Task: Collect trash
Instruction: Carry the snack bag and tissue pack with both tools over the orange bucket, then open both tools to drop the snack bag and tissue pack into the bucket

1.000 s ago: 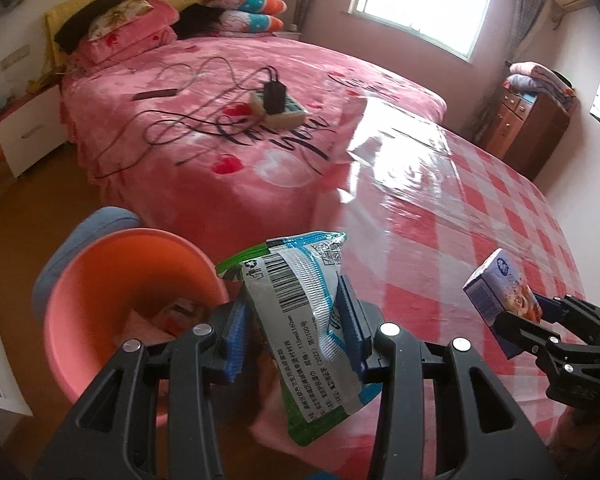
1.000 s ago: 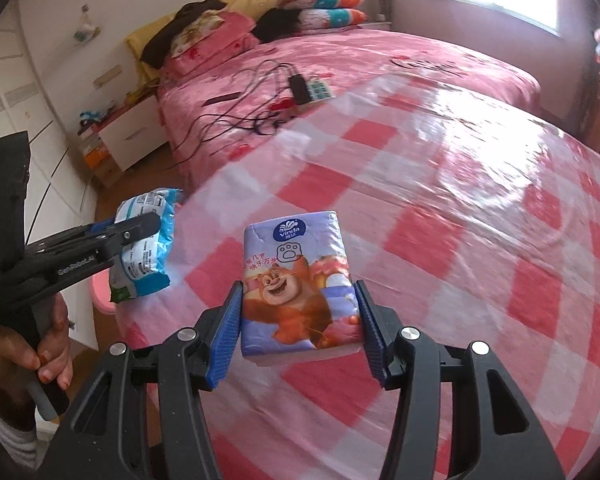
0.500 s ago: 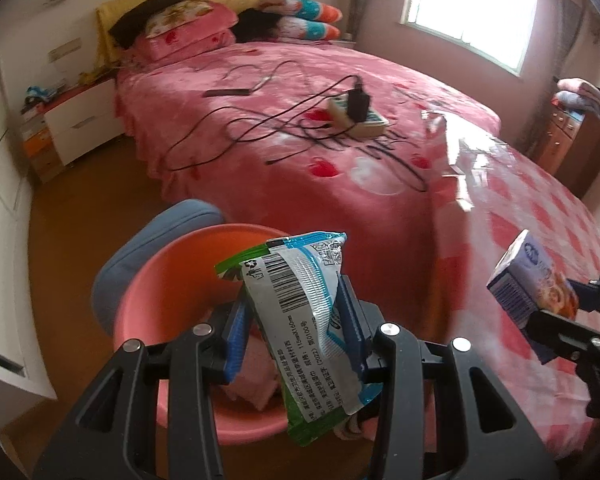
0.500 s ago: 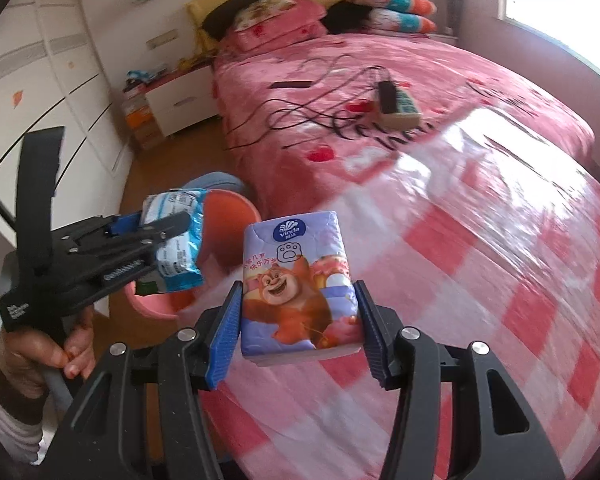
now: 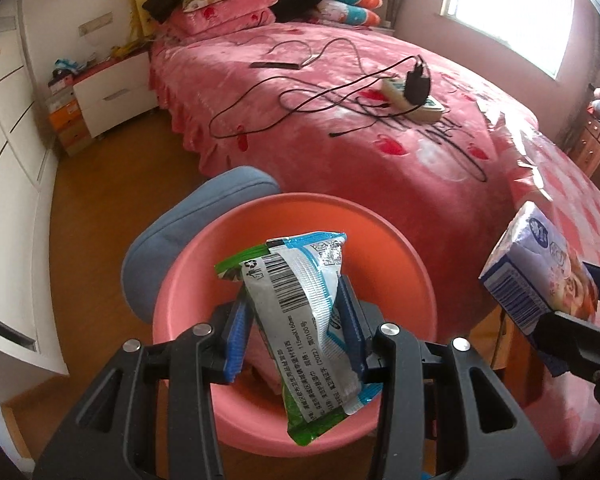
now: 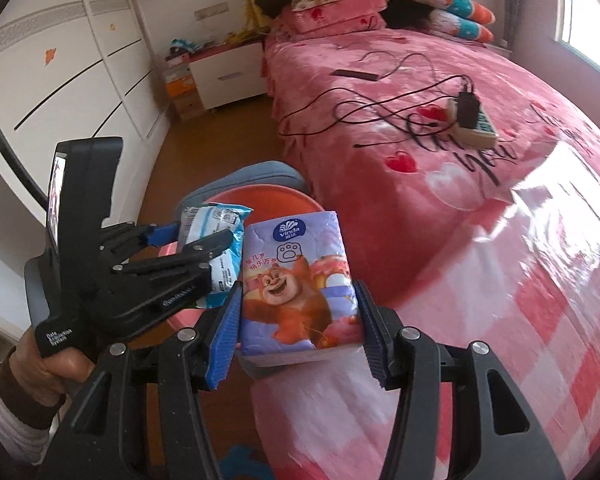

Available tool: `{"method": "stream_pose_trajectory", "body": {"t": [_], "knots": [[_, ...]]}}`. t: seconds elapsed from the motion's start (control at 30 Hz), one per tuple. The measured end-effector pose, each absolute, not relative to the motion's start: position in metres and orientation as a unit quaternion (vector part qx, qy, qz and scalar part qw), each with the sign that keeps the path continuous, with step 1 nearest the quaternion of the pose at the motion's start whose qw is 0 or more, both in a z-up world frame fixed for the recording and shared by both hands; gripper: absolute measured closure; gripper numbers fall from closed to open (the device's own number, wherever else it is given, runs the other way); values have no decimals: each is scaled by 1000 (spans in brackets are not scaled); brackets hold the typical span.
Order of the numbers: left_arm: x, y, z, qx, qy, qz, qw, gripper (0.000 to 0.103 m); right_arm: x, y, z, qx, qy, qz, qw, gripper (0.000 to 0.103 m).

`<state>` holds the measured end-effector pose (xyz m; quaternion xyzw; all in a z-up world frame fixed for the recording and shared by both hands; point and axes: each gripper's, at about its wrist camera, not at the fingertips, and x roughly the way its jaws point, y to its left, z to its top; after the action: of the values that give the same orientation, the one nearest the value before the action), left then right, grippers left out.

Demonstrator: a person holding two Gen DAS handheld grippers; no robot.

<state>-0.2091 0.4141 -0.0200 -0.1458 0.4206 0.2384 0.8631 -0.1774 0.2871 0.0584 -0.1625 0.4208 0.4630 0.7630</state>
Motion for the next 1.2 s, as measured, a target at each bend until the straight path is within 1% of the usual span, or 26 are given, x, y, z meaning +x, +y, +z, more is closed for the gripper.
{"method": "stream_pose_trajectory", "body": {"t": [0.73, 0.83, 0.87, 0.9, 0.93, 0.97, 1.0, 1.13, 1.2], "knots": [[-210, 440, -55, -168, 451, 259, 837, 60, -172, 340, 23, -200, 440, 474, 736, 48], [-209, 441, -60, -173, 455, 260, 834, 60, -172, 344, 19, -206, 443, 471, 735, 47], [-209, 443, -61, -177, 457, 260, 832, 60, -172, 345, 18, -207, 444, 470, 734, 43], [-208, 445, -63, -182, 459, 261, 830, 56, -171, 345, 16, -203, 445, 467, 737, 38], [-208, 447, -66, -189, 462, 260, 826, 53, -171, 345, 16, -201, 445, 467, 737, 28], [-209, 449, -68, -199, 462, 261, 824, 44, -170, 344, 15, -196, 446, 467, 738, 26], [-209, 451, -69, -200, 460, 265, 824, 36, -169, 342, 15, -193, 447, 467, 739, 26], [-210, 450, -68, -188, 455, 275, 826, 30, -167, 337, 17, -176, 444, 467, 744, 22], [-209, 448, -67, -177, 454, 283, 826, 22, -167, 335, 18, -171, 443, 468, 745, 22]]}}
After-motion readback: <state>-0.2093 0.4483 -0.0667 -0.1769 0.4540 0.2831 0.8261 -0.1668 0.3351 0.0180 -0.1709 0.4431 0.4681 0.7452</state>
